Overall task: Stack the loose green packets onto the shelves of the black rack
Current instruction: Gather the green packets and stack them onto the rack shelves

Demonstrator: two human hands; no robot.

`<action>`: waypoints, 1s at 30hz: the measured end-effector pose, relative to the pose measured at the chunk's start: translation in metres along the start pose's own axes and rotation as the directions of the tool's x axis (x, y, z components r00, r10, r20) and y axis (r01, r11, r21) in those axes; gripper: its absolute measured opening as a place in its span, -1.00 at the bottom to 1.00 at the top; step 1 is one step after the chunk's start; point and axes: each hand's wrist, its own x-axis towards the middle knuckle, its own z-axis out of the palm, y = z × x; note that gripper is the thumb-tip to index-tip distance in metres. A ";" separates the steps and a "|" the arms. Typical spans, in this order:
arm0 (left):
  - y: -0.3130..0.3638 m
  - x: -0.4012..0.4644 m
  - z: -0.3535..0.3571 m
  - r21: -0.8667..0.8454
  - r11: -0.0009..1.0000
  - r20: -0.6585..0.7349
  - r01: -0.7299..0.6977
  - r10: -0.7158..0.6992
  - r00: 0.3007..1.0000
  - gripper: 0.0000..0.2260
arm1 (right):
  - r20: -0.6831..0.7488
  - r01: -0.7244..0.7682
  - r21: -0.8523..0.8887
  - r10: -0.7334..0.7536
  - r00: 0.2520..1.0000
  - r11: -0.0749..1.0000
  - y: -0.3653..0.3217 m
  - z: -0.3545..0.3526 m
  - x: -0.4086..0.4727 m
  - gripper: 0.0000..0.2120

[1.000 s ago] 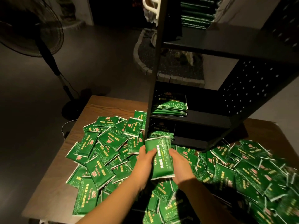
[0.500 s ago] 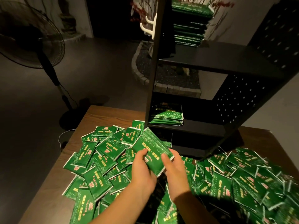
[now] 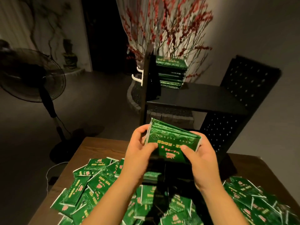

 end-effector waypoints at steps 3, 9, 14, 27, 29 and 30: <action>0.035 0.017 0.009 0.261 0.931 0.148 -0.256 0.223 0.963 -0.67 | 0.028 0.129 -0.034 -0.128 0.991 0.991 -0.037 -0.015 0.024 -0.69; 0.086 0.052 0.041 0.407 0.777 0.253 -0.480 0.409 0.877 -0.62 | 0.022 0.265 -0.062 -0.264 0.964 0.962 -0.084 -0.030 0.079 -0.70; 0.100 0.092 0.063 0.570 0.698 0.222 -0.434 0.377 0.899 -0.67 | -0.036 0.228 -0.119 -0.233 0.972 0.966 -0.098 -0.029 0.122 -0.66; 0.094 0.121 0.062 0.797 0.575 0.169 -0.184 0.080 0.982 -0.64 | 0.038 -0.036 -0.460 0.060 0.997 0.887 -0.094 -0.026 0.155 -0.70; 0.097 0.121 0.062 0.813 0.556 0.178 -0.174 0.047 0.983 -0.67 | 0.063 -0.034 -0.508 0.076 0.995 0.861 -0.096 -0.026 0.154 -0.72; 0.098 0.121 0.061 0.819 0.546 0.182 -0.177 0.045 0.982 -0.67 | 0.079 -0.037 -0.529 0.092 0.993 0.848 -0.097 -0.028 0.154 -0.75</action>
